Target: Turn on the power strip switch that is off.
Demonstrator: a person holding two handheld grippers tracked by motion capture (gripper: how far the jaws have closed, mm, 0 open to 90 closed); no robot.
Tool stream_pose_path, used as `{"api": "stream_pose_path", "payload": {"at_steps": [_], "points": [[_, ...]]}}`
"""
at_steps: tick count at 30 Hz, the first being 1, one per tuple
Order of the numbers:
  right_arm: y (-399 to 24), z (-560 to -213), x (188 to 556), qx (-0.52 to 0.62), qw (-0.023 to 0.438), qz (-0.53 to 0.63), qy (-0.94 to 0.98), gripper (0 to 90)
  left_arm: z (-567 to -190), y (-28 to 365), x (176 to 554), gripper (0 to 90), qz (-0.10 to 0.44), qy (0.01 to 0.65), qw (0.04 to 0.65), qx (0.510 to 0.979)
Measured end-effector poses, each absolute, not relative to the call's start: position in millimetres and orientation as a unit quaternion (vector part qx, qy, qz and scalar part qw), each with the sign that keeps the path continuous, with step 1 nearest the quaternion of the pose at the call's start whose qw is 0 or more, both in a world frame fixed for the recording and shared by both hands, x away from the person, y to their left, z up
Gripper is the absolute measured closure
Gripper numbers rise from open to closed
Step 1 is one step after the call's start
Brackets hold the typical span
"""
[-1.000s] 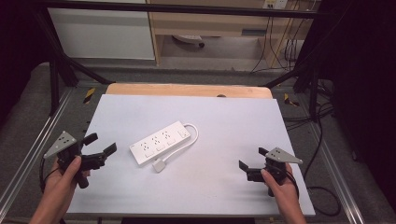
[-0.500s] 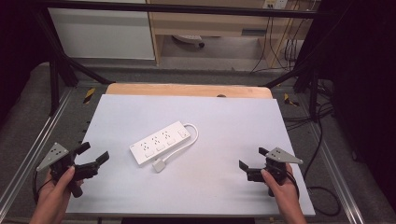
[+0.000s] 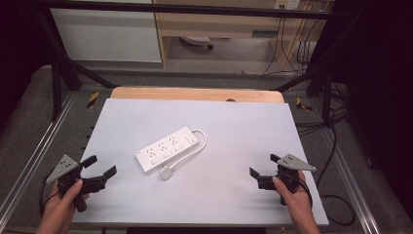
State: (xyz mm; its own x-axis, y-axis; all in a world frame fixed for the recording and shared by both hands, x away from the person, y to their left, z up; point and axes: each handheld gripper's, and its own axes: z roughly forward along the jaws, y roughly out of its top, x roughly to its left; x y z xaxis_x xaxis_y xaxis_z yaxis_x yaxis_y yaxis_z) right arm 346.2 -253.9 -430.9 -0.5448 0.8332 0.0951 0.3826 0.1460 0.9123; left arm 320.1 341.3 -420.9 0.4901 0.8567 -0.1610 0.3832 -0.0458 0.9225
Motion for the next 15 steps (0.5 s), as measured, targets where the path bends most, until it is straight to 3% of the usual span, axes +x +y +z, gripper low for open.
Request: {"api": "stream_pose_path", "payload": {"at_steps": [15], "points": [[-253, -450, 359, 0.454, 0.226, 0.425, 0.749, 2.4, -438, 311, 324, 8.4, 0.222, 0.422, 0.49, 0.73]]}}
